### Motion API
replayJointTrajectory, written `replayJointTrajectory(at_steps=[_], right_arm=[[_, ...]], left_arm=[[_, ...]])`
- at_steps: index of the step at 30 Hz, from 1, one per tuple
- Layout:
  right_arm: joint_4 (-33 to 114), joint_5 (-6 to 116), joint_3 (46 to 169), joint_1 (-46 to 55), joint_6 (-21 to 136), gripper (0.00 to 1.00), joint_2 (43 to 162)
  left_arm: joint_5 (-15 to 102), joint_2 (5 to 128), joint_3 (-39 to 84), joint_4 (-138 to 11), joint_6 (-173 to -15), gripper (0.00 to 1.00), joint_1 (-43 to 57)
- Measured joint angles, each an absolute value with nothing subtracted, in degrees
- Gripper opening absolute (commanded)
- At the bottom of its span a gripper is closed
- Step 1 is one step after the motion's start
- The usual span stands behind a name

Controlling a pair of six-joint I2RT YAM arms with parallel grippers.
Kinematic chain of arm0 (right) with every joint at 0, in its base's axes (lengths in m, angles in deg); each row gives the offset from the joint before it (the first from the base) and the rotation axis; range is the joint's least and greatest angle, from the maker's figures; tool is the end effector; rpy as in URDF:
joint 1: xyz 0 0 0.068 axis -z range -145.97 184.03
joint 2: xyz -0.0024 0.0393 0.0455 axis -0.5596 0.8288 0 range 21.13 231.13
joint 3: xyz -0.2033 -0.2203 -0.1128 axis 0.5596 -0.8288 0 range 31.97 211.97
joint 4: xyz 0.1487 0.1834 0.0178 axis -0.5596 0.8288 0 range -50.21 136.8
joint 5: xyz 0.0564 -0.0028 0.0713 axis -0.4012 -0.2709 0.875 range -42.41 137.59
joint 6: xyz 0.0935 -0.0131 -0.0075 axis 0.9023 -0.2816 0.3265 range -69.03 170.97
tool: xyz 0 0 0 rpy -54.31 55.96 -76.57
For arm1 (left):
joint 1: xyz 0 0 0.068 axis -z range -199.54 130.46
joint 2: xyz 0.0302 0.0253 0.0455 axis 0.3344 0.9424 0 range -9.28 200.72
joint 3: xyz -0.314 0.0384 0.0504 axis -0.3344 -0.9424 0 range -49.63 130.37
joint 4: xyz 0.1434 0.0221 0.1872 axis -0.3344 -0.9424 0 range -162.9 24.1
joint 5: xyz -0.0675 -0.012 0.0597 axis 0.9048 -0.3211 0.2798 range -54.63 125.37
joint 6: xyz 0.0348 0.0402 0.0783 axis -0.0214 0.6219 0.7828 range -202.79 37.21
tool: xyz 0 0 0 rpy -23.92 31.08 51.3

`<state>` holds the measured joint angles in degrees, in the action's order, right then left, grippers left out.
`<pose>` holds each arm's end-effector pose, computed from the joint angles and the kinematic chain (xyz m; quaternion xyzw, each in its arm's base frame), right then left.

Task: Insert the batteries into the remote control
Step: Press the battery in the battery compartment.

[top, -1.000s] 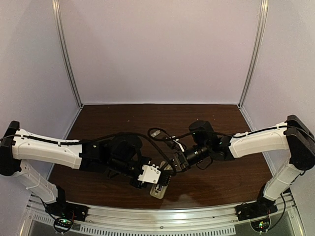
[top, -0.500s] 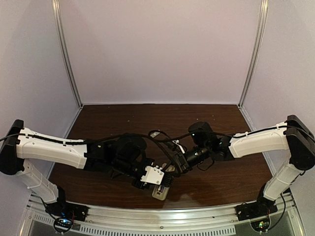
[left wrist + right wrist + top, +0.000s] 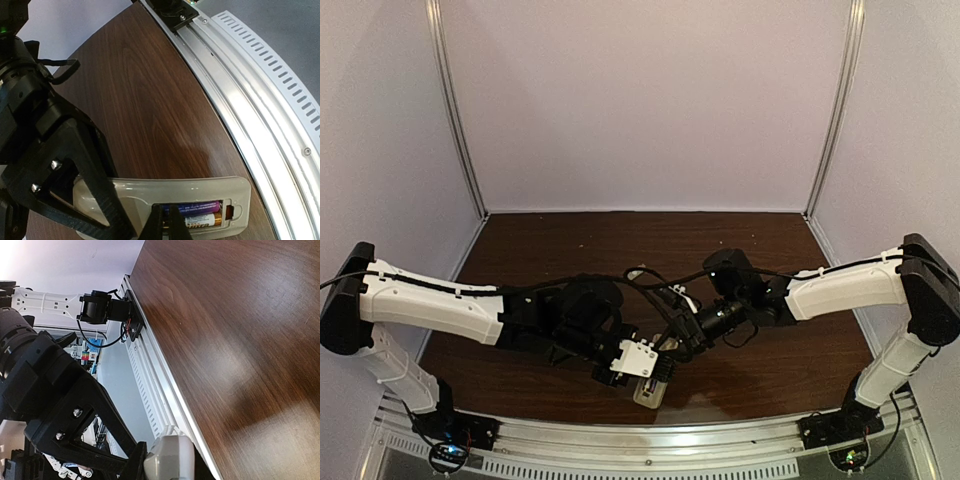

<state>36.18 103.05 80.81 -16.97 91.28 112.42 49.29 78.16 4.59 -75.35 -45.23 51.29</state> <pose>0.1492 0.2963 0.2462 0.2744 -0.7762 -0.5667 0.0330 0.0913 -0.3252 0.2500 0.7658 0.4924 -0.2204 0.3500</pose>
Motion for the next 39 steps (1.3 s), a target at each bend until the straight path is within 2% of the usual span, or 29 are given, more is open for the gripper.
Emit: replayJointTrajectory(at_steps=[21, 27, 35, 39], right_arm=[[39.39, 103.73, 80.75, -15.34, 91.17, 0.0, 112.24], [39.59, 103.73, 80.75, -14.79, 91.2, 0.0, 112.0], [35.46, 103.73, 80.57, -14.2, 91.7, 0.0, 111.67], [31.52, 104.18, 80.44, -14.13, 91.79, 0.0, 111.15]], left_arm=[[47.06, 81.07, 5.51, -73.91, -45.21, 0.04, 52.69], [45.64, 81.15, 5.55, -73.47, -45.51, 0.14, 52.97], [41.7, 78.33, 4.89, -73.36, -47.85, 0.18, 53.15], [40.02, 74.49, 3.08, -73.25, -49.6, 0.3, 52.86]])
